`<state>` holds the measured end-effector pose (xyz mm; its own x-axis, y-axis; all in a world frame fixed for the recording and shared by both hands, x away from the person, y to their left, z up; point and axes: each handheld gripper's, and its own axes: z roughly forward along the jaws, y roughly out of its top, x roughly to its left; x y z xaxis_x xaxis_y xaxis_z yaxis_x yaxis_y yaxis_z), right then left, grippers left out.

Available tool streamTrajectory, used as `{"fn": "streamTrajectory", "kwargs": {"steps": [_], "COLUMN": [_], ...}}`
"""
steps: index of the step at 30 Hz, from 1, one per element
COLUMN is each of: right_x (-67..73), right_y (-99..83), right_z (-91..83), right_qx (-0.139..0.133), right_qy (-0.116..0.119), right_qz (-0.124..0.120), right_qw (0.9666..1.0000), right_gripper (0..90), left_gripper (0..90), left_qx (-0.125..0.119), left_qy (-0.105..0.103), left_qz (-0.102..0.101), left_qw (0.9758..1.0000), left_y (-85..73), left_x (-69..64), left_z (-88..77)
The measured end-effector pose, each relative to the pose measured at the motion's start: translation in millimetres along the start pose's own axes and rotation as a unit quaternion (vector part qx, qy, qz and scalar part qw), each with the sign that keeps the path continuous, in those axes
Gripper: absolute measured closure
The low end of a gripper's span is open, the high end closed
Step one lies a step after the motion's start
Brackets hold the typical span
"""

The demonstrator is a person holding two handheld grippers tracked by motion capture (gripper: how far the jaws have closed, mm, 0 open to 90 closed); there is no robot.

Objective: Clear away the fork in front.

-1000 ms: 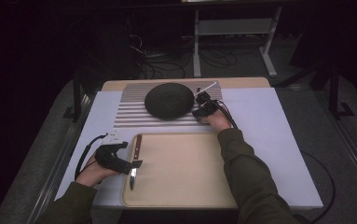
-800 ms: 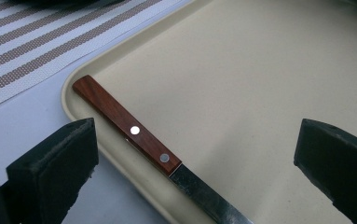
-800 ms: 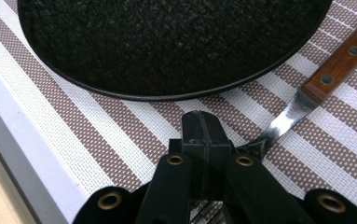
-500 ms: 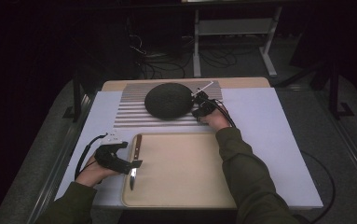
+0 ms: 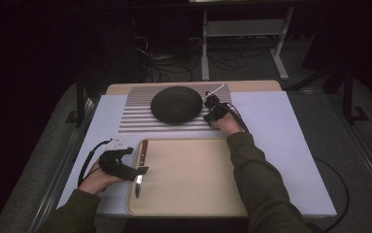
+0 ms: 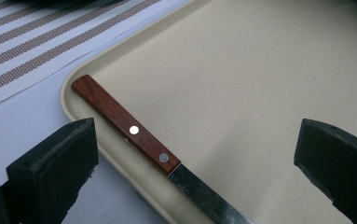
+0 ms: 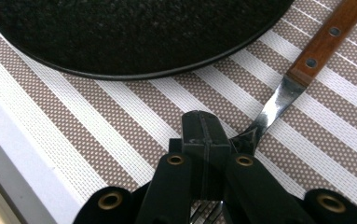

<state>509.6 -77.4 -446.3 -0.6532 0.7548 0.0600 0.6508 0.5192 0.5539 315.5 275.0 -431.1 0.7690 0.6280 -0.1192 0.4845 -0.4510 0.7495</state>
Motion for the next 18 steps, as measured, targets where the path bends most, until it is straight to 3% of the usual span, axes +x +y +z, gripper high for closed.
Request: {"fn": "streamTrajectory", "kwargs": {"steps": [18], "right_x": [-14.2], "right_y": [-11.6], "right_z": [-11.0], "right_qx": [0.011], "right_qy": [-0.024], "right_qz": [0.011], "right_qw": [0.9996], "right_gripper": [89.5], "left_gripper": [0.0], "left_qx": [0.0], "left_qy": [-0.001], "left_qz": [-0.001], "left_qw": [1.0], "left_y": [-0.3], "left_x": [-0.2], "left_z": [-0.3]}}
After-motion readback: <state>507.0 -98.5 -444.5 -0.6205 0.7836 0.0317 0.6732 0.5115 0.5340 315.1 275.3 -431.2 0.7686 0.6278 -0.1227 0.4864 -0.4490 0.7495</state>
